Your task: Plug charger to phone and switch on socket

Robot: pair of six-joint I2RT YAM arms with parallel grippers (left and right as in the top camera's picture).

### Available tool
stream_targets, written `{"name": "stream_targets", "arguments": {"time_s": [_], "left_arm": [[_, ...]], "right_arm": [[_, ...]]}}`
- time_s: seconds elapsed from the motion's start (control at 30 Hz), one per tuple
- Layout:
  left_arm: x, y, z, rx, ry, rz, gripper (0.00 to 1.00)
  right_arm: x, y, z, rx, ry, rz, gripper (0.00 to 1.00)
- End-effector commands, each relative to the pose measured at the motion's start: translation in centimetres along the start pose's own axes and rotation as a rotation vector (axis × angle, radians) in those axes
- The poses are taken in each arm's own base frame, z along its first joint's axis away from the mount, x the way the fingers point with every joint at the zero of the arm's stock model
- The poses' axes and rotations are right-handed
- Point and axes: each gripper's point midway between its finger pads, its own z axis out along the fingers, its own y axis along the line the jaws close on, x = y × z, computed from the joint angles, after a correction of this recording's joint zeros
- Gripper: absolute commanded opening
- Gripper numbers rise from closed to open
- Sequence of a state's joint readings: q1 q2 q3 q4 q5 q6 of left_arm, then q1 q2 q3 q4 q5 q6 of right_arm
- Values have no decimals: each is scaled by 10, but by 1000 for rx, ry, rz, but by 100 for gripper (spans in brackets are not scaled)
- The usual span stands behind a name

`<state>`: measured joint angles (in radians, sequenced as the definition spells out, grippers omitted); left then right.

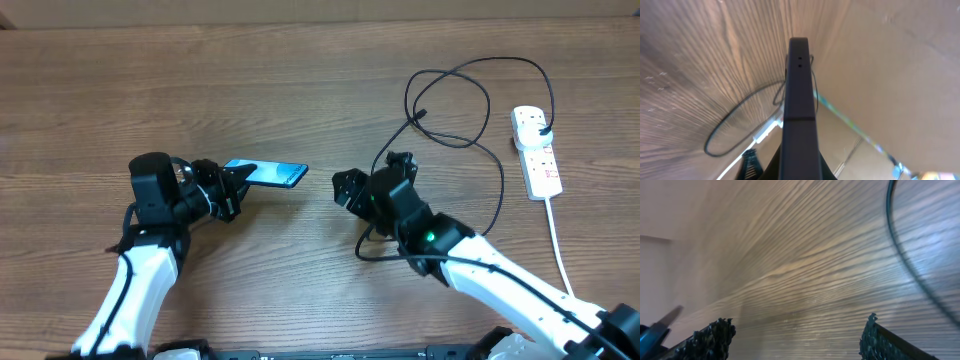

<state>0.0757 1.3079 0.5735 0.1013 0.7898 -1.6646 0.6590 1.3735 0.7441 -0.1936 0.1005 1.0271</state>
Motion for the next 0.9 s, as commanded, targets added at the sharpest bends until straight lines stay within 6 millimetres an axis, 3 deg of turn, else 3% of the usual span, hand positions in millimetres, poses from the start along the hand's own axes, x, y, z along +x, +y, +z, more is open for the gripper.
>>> {"name": "stream_targets", "arguments": {"time_s": [0.0, 0.2, 0.27, 0.33, 0.4, 0.47, 0.6, 0.87], "left_arm": [[15, -3, 13, 6, 191, 26, 4], [25, -11, 31, 19, 443, 36, 4], [33, -17, 33, 22, 537, 75, 4], [42, -23, 32, 23, 620, 125, 4], [50, -24, 29, 16, 673, 150, 4], [60, -24, 23, 15, 733, 193, 4], [70, -21, 13, 11, 813, 251, 4], [70, -22, 14, 22, 806, 270, 10]], "right_arm": [[-53, 21, -20, 13, -109, -66, 84], [-118, -1, -58, 172, -151, 50, 84], [-132, -6, -68, 189, -158, 84, 93], [-137, -8, -70, 174, -146, 108, 99], [-134, -13, -70, 190, -123, 117, 99], [-127, -22, -70, 225, -100, 122, 87], [-127, -26, -53, 234, -96, 116, 65], [-130, -44, 6, 338, -33, 101, 60]]}}
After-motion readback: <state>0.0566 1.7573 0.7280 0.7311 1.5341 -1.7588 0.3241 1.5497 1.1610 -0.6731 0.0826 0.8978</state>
